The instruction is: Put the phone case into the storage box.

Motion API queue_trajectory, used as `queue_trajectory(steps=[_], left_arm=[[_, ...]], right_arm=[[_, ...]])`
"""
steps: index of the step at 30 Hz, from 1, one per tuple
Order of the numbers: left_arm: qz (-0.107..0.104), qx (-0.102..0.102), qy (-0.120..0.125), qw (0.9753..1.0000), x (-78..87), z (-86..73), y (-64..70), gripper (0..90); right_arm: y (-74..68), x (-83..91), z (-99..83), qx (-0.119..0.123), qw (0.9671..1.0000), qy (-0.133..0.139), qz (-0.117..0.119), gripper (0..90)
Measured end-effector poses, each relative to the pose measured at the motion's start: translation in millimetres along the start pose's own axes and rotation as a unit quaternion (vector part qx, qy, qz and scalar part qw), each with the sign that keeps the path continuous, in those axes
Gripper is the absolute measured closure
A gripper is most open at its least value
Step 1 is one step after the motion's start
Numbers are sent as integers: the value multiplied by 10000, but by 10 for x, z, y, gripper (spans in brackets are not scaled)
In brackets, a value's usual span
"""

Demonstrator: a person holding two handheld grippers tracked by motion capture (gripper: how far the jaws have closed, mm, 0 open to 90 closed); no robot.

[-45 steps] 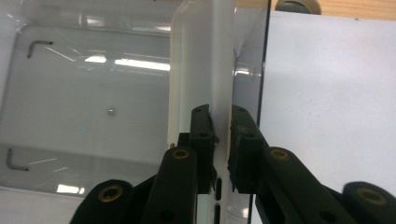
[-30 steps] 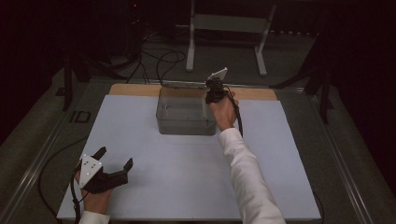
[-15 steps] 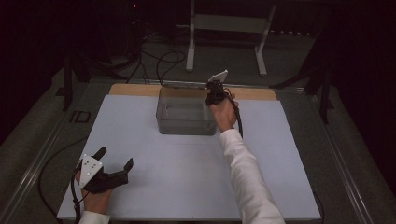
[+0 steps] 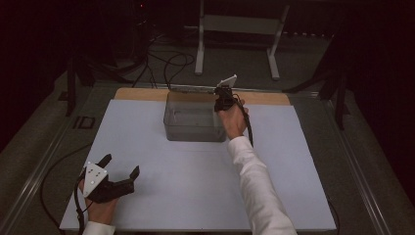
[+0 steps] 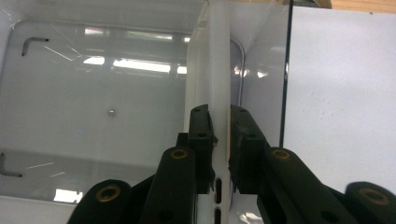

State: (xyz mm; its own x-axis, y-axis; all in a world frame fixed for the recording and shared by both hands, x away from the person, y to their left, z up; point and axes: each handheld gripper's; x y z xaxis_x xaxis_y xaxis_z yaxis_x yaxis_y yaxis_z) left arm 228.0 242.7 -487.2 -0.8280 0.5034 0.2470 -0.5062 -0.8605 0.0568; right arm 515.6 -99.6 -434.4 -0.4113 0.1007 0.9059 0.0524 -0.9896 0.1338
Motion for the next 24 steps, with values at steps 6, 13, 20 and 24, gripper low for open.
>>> queue_trajectory(steps=[6,13,20,24], left_arm=[[1,9,7,10000,3,1,-3,2],[-1,7,2,10000,1,1,-2,2],[-9,0,-11,10000,-2,-1,-1,2],[-13,1,-7,10000,-4,0,3,2]], right_arm=[[-18,-9,-2,6,10000,21,-31,811],[-18,12,0,-67,9998,146,-110,814],[-2,30,3,-18,9993,254,-269,813],[-15,26,0,31,9992,272,-307,813]])
Point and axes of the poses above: each handheld gripper's, and its own axes: x roughly backward along the jaws, z roughly out of its top, y roughly to its right, and after that the axes turned 9 degrees about -z, right-handed
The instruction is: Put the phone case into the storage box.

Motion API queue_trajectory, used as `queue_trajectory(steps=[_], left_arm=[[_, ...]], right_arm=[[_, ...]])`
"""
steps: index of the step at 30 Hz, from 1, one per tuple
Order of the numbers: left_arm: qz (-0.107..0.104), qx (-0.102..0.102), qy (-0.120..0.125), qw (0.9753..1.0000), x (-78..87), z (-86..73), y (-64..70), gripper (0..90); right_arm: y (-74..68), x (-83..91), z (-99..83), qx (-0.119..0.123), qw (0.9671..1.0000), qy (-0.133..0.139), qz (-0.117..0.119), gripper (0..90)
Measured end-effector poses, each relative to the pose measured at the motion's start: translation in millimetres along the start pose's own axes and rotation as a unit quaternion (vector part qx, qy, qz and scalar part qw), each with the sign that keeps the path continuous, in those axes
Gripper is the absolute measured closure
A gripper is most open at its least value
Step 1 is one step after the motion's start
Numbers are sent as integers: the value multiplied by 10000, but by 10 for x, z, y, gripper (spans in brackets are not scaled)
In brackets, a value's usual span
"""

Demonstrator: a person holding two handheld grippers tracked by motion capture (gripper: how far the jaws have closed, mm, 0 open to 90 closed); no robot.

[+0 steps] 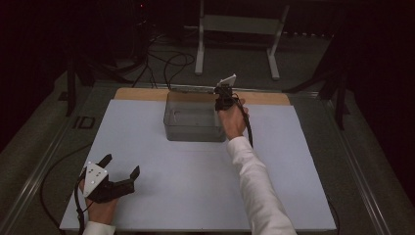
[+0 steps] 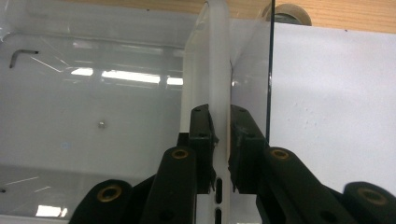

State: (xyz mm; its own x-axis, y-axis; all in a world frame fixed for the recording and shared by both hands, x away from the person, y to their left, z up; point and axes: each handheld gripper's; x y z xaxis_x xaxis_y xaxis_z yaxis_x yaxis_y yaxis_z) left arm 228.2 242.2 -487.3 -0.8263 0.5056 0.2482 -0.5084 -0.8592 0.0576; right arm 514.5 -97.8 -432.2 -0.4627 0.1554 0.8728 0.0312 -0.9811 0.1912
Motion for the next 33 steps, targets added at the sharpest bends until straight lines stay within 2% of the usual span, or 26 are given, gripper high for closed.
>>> queue_trajectory(steps=[5,12,19,26,33], left_arm=[[0,7,4,10000,4,0,-3,2],[-4,13,8,10000,6,0,-5,2],[-5,8,4,10000,8,0,-3,2],[-10,-4,-1,10000,5,0,-2,2],[-30,-15,-26,10000,-3,0,10,2]], right_arm=[[-60,-27,-17,190,9996,50,-225,813],[-86,-59,-26,243,9993,27,-297,811],[-95,-77,-41,184,9993,18,-322,807],[-111,-97,-63,227,9992,-7,-343,800],[-117,-79,-74,269,9993,-12,-259,741]])
Point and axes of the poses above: each handheld gripper's, and its own axes: x roughly backward along the jaws, z roughly out of its top, y roughly to its right, and after that the axes turned 9 degrees about -z, right-handed
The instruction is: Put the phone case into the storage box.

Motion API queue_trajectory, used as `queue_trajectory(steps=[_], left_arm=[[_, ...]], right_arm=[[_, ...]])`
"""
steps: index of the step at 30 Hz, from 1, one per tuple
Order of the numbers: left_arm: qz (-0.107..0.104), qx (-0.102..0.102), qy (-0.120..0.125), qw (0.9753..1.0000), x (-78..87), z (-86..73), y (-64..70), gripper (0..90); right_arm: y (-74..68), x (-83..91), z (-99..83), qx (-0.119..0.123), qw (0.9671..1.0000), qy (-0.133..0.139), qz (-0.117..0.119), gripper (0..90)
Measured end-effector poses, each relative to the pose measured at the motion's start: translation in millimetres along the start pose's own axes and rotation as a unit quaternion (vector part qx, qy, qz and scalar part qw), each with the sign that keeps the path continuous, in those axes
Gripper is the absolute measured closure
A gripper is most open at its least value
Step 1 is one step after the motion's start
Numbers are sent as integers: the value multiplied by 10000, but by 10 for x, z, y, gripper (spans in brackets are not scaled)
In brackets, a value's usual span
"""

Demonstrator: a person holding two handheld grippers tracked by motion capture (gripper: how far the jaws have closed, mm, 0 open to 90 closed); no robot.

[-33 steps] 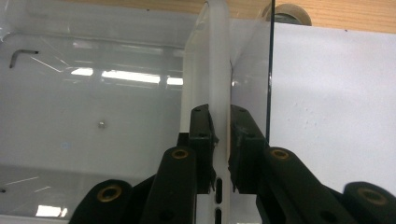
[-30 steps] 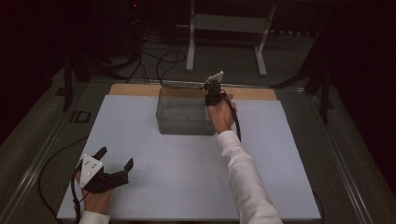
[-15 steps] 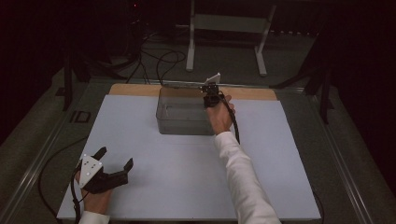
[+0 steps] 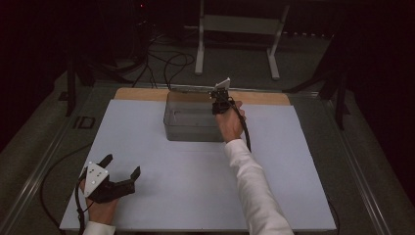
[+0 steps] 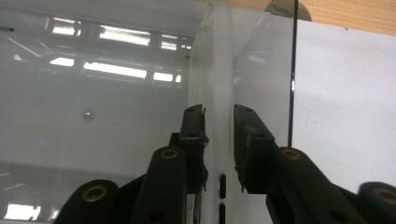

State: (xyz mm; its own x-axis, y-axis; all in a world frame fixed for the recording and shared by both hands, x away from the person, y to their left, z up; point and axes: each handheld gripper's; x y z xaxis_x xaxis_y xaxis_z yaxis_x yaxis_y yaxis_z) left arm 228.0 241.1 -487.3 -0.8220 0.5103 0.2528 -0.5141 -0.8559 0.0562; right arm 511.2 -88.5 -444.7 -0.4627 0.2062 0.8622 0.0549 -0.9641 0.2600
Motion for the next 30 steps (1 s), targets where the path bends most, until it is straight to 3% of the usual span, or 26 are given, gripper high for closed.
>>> queue_trajectory(steps=[7,15,25,30], left_arm=[[0,-8,-7,10000,1,-3,-3,2],[16,-11,-13,10000,5,-6,-2,2],[14,-18,-22,10000,3,-8,2,2],[25,-21,-19,10000,2,-8,6,2]], right_arm=[[-10,20,-8,130,9999,27,28,694],[-52,104,-28,567,9979,320,-6,572],[-46,234,-67,791,9953,560,-47,481],[-28,265,-87,821,9948,604,47,471]])
Point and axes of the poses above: each handheld gripper's, and its own axes: x roughly backward along the jaws, z roughly out of its top, y roughly to its right, and after that the axes turned 9 degrees about -z, right-handed
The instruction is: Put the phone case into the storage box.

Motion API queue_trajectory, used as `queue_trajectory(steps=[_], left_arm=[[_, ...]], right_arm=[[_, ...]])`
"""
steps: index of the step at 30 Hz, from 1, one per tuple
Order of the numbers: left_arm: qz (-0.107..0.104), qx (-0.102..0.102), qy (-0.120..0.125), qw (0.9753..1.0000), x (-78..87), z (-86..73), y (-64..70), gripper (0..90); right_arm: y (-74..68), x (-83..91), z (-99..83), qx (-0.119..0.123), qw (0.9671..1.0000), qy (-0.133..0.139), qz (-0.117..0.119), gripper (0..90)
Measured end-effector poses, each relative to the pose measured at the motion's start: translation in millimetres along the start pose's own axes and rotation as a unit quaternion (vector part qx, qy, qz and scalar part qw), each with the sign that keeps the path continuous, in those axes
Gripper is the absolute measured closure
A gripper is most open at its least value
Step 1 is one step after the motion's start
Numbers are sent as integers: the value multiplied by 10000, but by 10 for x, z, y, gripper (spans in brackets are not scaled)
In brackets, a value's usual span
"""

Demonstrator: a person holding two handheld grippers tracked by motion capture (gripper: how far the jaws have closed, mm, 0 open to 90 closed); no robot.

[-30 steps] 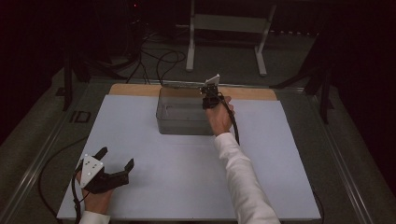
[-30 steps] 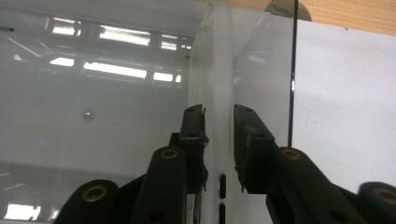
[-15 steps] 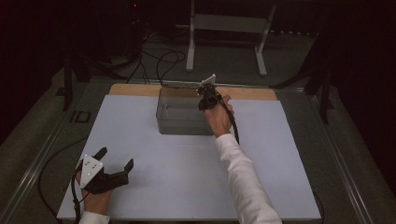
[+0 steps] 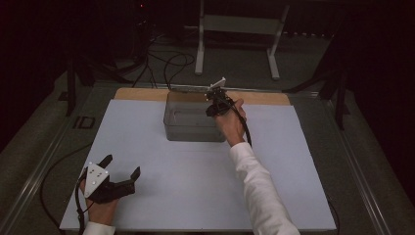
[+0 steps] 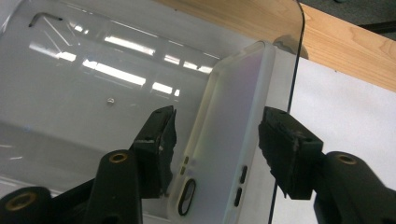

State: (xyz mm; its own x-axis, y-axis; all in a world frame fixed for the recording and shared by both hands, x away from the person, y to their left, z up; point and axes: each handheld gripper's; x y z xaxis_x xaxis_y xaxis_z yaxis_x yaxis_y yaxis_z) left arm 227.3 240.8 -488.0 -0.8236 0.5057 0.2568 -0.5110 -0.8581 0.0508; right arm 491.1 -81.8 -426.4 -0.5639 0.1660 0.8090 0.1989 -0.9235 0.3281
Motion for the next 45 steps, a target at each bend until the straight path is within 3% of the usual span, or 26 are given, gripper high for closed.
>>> queue_trajectory(steps=[5,8,12,14,17,22,23,24,28,31,33,35,36,40,45], left_arm=[[4,-2,-5,10000,2,-1,-8,2],[30,7,-6,10000,6,-3,-14,2],[33,1,-20,10000,5,-4,-16,2],[29,-5,-23,10000,1,-5,-14,2],[27,-13,-33,10000,-1,-6,-13,2],[39,21,-42,10000,-5,-9,-19,2],[39,21,-42,10000,-5,-9,-19,2],[38,22,-69,10000,-8,-12,-23,2],[35,17,-96,9999,-11,-13,-25,2],[30,18,-101,9999,-12,-14,-24,2],[26,13,-104,9999,-14,-13,-23,2],[24,12,-105,9999,-14,-14,-22,2],[28,14,-107,9999,-16,-14,-21,2],[30,12,-108,9999,-14,-13,-22,2],[34,11,-117,9999,-17,-15,-20,2]], right_arm=[[16,31,-28,56,9999,124,22,415],[41,69,-66,60,9993,336,157,290],[51,110,-96,218,9982,546,134,273],[62,165,-148,305,9951,907,251,239],[64,177,-181,292,9936,1034,361,210],[75,211,-274,335,9875,1438,546,140],[75,211,-274,335,9875,1438,546,140],[85,228,-302,391,9852,1545,629,126],[104,254,-357,436,9838,1609,659,109],[133,265,-386,387,9818,1666,827,112],[181,281,-430,316,9784,1749,1054,130],[198,288,-442,292,9773,1785,1106,132],[224,311,-477,225,9748,1880,1183,130],[229,351,-566,292,9709,2113,1092,106],[258,379,-672,236,9670,2245,1179,104]])
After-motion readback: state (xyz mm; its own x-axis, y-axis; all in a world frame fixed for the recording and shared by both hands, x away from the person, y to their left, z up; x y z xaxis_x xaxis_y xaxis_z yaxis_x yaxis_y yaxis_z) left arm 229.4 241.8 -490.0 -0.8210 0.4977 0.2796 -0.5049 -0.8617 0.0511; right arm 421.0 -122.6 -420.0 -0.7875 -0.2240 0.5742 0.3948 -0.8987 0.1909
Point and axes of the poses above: each handheld gripper's, and its own axes: x roughly backward along the jaws, z roughly out of its top, y roughly to its right, and after that the axes turned 9 degrees about -z, right-handed
